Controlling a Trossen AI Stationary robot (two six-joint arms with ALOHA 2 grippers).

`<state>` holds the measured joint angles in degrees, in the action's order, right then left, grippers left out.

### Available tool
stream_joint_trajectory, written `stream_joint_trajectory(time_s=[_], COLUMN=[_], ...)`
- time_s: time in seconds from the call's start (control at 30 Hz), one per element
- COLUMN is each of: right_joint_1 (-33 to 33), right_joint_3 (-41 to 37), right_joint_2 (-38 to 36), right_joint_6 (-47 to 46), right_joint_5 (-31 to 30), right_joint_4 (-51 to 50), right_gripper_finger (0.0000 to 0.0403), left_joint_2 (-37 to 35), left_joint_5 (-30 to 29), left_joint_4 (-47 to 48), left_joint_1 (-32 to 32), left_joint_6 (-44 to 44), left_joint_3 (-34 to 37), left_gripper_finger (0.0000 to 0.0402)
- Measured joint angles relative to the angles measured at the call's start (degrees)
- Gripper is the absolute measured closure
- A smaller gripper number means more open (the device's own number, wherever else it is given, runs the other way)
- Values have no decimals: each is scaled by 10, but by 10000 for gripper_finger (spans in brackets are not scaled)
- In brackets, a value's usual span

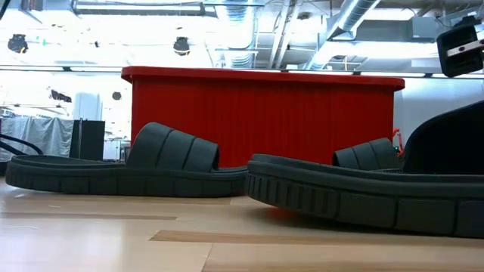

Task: Pick and place slides into bin
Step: Put the bottom left black slide into the red bin

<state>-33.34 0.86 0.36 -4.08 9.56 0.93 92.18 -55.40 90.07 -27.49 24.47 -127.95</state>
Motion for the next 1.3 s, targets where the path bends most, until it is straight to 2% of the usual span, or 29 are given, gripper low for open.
stream_joint_trajectory(time_s=[0.27, 0.47, 0.67, 0.9, 1.1, 1.3], right_joint_1=[0, 0, 0, 0, 0, 0], right_joint_3=[0, 0, 0, 0, 0, 0], right_joint_2=[0, 0, 0, 0, 0, 0], right_joint_6=[0, 0, 0, 0, 0, 0], right_joint_5=[0, 0, 0, 0, 0, 0], right_joint_4=[0, 0, 0, 0, 0, 0], right_gripper_finger=[403, 403, 403, 403, 403, 403], left_joint_2=[0, -4, -3, -2, 22, 78], left_joint_5=[-45, -35, 31, 130, 194, 207], left_joint_4=[0, -6, -59, -187, -240, -222], left_joint_1=[131, 255, 393, 529, 609, 658], left_joint_6=[-172, -285, -445, -632, -742, -805], left_joint_3=[-60, -69, -68, -68, -68, -68], left_gripper_finger=[401, 401, 401, 401, 401, 401])
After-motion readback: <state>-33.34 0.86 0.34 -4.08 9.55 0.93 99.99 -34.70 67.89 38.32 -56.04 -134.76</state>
